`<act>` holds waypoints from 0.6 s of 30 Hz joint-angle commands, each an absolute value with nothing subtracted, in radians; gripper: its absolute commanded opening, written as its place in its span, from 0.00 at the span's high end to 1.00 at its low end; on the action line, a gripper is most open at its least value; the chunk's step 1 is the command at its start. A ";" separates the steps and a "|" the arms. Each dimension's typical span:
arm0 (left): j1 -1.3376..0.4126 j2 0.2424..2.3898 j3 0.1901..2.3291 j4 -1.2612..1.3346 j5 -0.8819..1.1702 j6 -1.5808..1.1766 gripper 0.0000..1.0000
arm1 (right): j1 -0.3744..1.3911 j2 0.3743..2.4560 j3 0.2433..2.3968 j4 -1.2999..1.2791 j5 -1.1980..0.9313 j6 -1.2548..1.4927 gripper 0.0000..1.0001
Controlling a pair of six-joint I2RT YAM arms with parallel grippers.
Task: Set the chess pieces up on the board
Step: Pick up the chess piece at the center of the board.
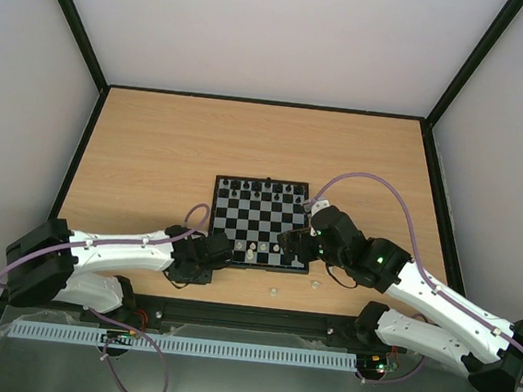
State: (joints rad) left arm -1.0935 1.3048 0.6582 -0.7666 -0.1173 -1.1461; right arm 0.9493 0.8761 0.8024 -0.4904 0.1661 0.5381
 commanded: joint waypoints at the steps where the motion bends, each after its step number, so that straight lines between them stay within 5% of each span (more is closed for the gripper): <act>1: -1.085 1.314 0.653 -0.775 -0.110 -1.135 0.73 | 0.946 0.861 0.791 -0.495 0.175 0.530 0.11; 11: -1.086 1.316 0.664 -0.792 -0.106 -1.126 0.90 | 0.947 0.855 0.790 -0.495 0.172 0.531 0.11; 18: -1.083 1.328 0.809 -0.905 -0.148 -1.081 0.91 | 0.948 0.851 0.790 -0.496 0.176 0.531 0.11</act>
State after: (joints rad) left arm -1.0916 1.3144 0.7063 -0.8139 -0.1139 -1.1168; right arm 0.9493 0.8692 0.8024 -0.4904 0.1661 0.5381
